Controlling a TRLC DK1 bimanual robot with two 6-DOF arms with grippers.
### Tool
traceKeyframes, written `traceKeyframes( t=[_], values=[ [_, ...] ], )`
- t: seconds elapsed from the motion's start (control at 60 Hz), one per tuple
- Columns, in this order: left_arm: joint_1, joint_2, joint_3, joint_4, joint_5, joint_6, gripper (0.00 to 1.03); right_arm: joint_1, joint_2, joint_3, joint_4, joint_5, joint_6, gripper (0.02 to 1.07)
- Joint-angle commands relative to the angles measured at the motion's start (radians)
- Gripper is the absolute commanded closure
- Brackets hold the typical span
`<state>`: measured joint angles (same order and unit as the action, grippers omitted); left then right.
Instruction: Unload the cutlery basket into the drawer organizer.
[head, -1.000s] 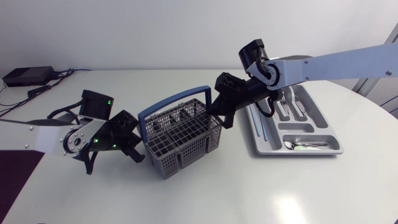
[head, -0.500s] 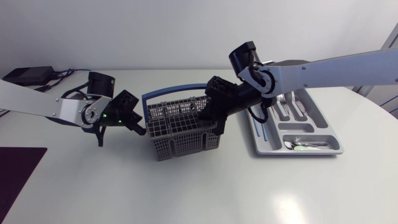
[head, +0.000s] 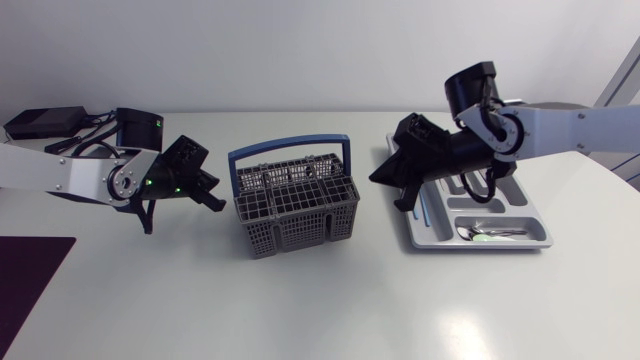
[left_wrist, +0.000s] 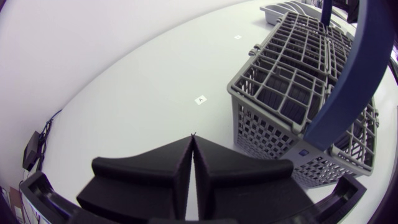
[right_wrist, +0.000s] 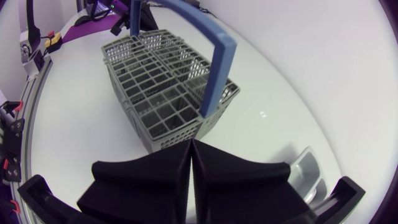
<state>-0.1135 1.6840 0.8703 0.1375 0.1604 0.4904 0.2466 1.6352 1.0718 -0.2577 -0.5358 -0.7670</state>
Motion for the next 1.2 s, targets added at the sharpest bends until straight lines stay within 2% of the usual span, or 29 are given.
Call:
traceKeyframes(
  t=[0.0,0.433,0.983,1.183],
  values=[
    [-0.006,-0.015,-0.031,0.008,0.013,-0.021,0.97,0.002,0.057,-0.041,0.025,0.0,-0.012,1.01],
    [-0.052,0.0,-0.042,0.031,0.013,-0.029,0.97,0.085,0.138,-0.059,0.101,0.033,0.025,1.01],
    [-0.037,0.071,0.041,0.036,0.013,-0.035,0.97,0.218,0.015,-0.159,0.112,0.05,0.103,1.01],
    [-0.035,0.079,0.042,0.036,0.013,-0.035,0.97,0.206,0.038,-0.147,0.127,0.077,0.104,1.01]
  ],
)
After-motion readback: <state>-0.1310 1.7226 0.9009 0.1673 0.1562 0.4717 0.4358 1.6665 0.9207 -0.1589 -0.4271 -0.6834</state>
